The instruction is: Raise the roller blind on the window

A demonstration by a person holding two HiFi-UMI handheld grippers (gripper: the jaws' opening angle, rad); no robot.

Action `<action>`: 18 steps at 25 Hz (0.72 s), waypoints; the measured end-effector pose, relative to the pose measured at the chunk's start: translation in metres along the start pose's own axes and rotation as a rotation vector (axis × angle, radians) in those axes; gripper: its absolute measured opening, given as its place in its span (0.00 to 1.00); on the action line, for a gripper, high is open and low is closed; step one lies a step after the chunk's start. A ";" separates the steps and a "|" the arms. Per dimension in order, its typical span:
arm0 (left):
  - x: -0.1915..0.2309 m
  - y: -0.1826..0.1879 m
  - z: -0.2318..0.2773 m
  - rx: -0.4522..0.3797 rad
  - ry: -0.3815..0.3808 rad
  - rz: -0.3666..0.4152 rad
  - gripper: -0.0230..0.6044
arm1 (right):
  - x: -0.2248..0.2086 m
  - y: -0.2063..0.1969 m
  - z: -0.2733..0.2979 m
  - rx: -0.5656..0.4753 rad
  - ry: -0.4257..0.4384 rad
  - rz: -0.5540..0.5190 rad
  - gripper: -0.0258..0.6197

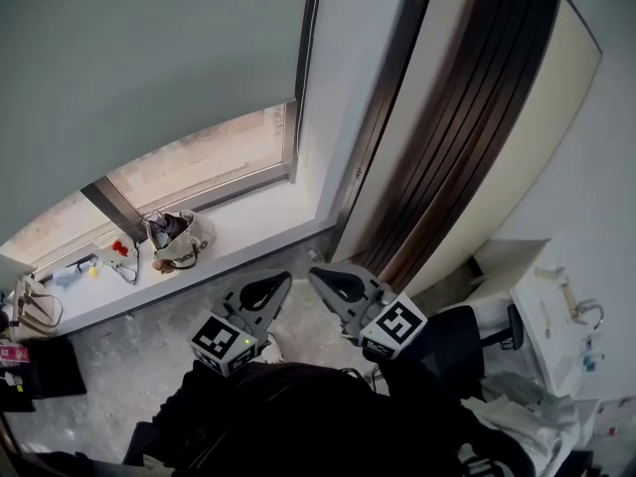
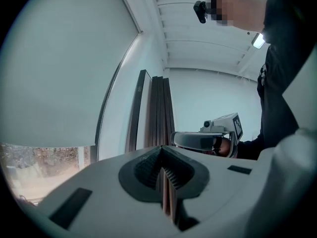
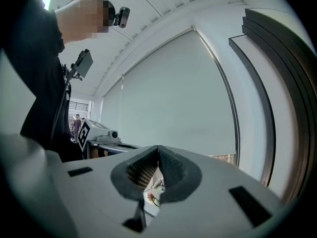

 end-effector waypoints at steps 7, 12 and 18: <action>0.062 0.005 0.004 0.020 -0.025 0.010 0.05 | -0.022 0.000 0.056 0.009 -0.039 -0.003 0.05; 0.089 0.013 0.013 0.011 -0.031 0.000 0.05 | -0.040 -0.002 0.078 0.017 -0.057 0.024 0.05; 0.116 0.008 0.039 0.013 -0.027 -0.032 0.05 | -0.074 -0.009 0.091 0.029 -0.056 0.045 0.05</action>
Point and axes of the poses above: the fingertips, and each gripper's own axes: z forward along the fingers, x to its left, y out of its top, the point moved 6 cm from there along -z, backward along the fingers, and after that the axes turned 3 degrees about -x, right-handed, at the moved point
